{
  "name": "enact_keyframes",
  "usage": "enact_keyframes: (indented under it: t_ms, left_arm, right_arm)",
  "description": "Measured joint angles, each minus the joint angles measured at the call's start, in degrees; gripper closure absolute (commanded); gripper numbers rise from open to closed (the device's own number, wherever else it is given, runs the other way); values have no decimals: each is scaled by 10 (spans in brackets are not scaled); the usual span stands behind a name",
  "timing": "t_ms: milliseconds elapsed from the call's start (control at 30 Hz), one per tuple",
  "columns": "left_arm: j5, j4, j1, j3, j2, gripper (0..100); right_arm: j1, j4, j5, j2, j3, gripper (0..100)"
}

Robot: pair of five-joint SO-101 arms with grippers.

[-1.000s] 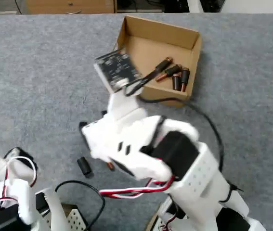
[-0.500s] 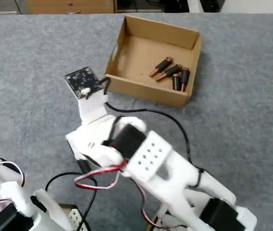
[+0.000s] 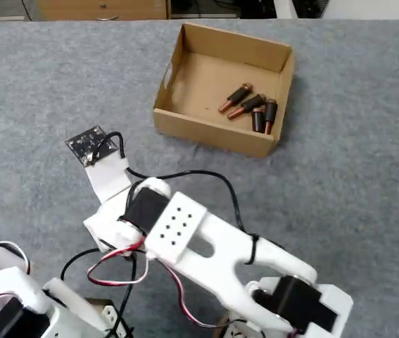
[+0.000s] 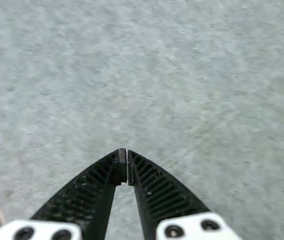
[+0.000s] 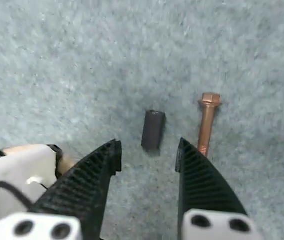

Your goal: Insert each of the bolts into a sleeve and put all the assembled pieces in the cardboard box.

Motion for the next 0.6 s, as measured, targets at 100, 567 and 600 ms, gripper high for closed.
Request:
enact_keyframes:
  t_ms: [100, 567, 600]
  left_arm:
    - [-35, 0, -40, 0, 0, 981]
    - [-187, -53, -205, -6, -1, 981]
    - [-194, -62, -212, -12, -1, 981]
  right_arm:
    - [0, 0, -2, 37, 0, 825]
    - [-22, -29, -14, 135, 0, 908]
    - [-26, -33, -14, 141, 0, 907]
